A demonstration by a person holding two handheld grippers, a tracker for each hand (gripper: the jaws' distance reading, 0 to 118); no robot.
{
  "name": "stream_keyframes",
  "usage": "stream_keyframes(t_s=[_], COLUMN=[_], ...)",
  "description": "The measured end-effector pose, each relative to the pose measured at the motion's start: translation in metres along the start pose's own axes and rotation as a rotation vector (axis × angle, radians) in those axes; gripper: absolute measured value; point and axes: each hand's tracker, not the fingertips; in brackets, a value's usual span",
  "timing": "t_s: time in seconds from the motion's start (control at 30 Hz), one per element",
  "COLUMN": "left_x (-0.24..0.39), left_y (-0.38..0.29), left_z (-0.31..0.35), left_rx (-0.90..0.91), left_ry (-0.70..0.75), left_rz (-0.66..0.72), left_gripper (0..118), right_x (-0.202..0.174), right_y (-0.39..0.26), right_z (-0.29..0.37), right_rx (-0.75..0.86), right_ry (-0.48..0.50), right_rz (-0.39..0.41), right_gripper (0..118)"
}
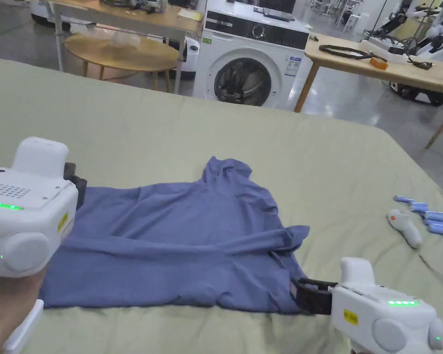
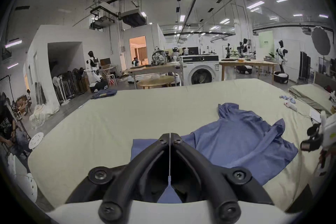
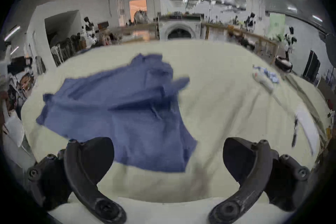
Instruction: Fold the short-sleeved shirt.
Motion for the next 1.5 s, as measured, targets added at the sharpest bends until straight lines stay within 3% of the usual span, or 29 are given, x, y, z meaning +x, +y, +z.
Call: stream_keyframes(t_s=[0.07,0.17,0.27,0.3,0.37,0.43,0.47,0.5,0.53,0.57,0.63,0.73,0.9,1.2,1.23,1.3,1.37,1.43,1.5], left_x=[0.000,0.000,-0.003,-0.005,-0.009,-0.015,-0.019,-0.023,-0.028,-0.034,-0.048,-0.076,-0.119,-0.113,-0.111,-0.111,-0.115,-0.125,-0.130], left_y=[-0.009,-0.022,-0.032,-0.035,-0.040,-0.048,-0.050,-0.053,-0.058,-0.064,-0.078,-0.101,-0.147,-0.174,-0.176,-0.179,-0.180,-0.180,-0.177], left_z=[-0.002,-0.003,-0.003,-0.003,0.000,0.001,0.001,0.001,0.003,0.005,0.011,0.026,0.040,0.026,0.022,0.016,0.010,0.009,0.008], left_rx=[-0.030,-0.067,-0.092,-0.097,-0.109,-0.116,-0.124,-0.139,-0.161,-0.170,-0.236,-0.245,-0.322,-0.335,-0.345,-0.362,-0.406,-0.375,-0.363], left_ry=[-0.006,-0.003,0.005,0.006,0.018,0.030,0.041,0.043,0.029,-0.002,-0.013,0.003,-0.034,-0.145,-0.143,-0.173,-0.256,-0.227,-0.220], left_rz=[0.007,0.006,0.009,0.011,0.004,-0.014,-0.013,0.001,0.013,0.024,0.014,-0.043,-0.135,-0.167,-0.181,-0.185,-0.089,-0.024,-0.034], left_gripper=[0,0,0,0,1,24,43,72,89,93,93,93,93,90,82,46,37,7,3], right_x=[0.003,0.001,0.000,0.001,0.000,-0.003,-0.007,-0.009,-0.010,-0.010,-0.006,0.004,0.001,-0.013,-0.011,-0.012,-0.007,-0.006,-0.003], right_y=[-0.020,-0.032,-0.034,-0.033,-0.034,-0.033,-0.032,-0.030,-0.028,-0.027,-0.023,-0.019,-0.015,-0.020,-0.019,-0.020,-0.019,-0.019,-0.019], right_z=[-0.020,-0.030,-0.041,-0.043,-0.031,-0.025,-0.023,-0.025,-0.025,-0.023,-0.016,-0.010,-0.008,-0.002,-0.002,-0.001,-0.003,-0.002,-0.003], right_rx=[-0.019,-0.030,-0.044,-0.076,0.025,0.027,0.039,0.009,0.010,0.017,0.044,0.056,0.046,0.021,0.018,0.017,0.017,0.021,0.022], right_ry=[-0.010,0.004,0.005,0.004,-0.020,0.018,-0.002,-0.004,-0.019,-0.001,0.031,0.056,0.048,0.043,0.048,0.048,0.058,0.059,0.066], right_rz=[0.009,0.021,0.041,0.036,0.043,0.069,0.110,0.130,0.122,0.108,0.025,-0.031,0.003,-0.016,-0.024,-0.034,-0.052,-0.053,-0.056], right_gripper=[114,91,53,36,5,5,4,4,4,4,4,4,4,4,4,4,4,4,4])
